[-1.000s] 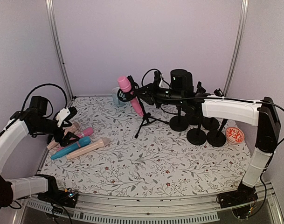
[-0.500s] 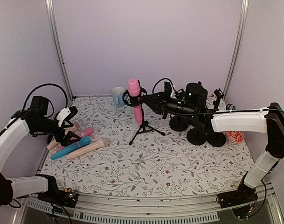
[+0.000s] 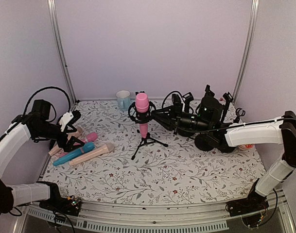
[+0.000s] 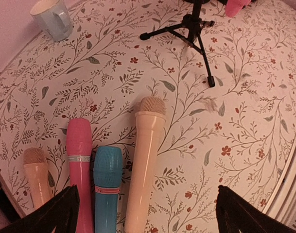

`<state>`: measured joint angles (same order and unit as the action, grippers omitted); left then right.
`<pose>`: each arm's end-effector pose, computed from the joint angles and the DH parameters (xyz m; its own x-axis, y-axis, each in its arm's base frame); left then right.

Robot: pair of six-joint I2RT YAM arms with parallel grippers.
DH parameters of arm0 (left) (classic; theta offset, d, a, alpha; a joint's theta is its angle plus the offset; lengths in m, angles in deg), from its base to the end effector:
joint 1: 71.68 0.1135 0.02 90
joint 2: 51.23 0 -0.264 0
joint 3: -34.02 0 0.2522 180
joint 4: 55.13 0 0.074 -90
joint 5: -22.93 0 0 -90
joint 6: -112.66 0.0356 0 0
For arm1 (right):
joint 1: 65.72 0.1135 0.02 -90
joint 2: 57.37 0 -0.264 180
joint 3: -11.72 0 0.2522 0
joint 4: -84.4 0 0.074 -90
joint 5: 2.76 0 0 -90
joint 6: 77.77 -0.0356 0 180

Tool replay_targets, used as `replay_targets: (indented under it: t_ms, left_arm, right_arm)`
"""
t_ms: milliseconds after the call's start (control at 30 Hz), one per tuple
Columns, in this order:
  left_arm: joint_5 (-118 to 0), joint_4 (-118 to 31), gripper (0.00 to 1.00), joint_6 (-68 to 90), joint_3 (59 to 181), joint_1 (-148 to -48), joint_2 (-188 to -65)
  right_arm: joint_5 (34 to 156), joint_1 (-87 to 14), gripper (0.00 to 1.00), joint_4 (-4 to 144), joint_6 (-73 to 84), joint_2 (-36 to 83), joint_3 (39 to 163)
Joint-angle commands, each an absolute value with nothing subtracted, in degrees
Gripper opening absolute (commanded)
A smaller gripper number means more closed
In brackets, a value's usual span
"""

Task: Remove the microphone from the stand
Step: Move the microphone stand with the microphone to the center of the board, then remove the microphone from the microphone stand.

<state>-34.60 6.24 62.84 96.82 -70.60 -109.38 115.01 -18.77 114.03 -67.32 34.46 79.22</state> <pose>0.1895 -0.0155 0.2712 -0.4588 0.5358 -0.7088 0.7522 0.6589 0.0111 0.2359 0.2768 0.2832 -0.9359 0.2728 -0.2229 -0.2367 -0.0183 0.9714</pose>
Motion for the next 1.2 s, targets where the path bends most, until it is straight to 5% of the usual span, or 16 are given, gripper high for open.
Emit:
replay_targets:
  t_ms: [0, 233, 433, 667, 1167]
  left_arm:
    - [-33.80, 6.17, 0.99, 62.37, 98.15, -70.23, -109.11]
    - [-33.81, 6.17, 0.99, 62.21, 98.33, -70.33, -109.32]
    - [-34.09, 6.07, 0.99, 62.30, 98.14, -70.46, -109.46]
    - [-33.01, 5.49, 0.99, 61.65, 98.81, -70.53, -110.66]
    - [-33.20, 6.00, 0.99, 61.86, 99.26, -70.58, -110.13]
  right_arm:
    - [117.71, -21.43, 0.27, 112.12, -63.55, 30.90, 74.50]
    - [116.38, -22.48, 0.69, 89.89, -48.53, 28.18, 81.76]
    - [102.69, -21.29, 0.87, 71.89, -31.22, 23.58, 87.77]
    - [81.27, -8.56, 0.90, 67.97, -7.72, 20.54, 92.65]
    - [71.99, -2.80, 0.81, 66.42, 9.44, 32.70, 106.48]
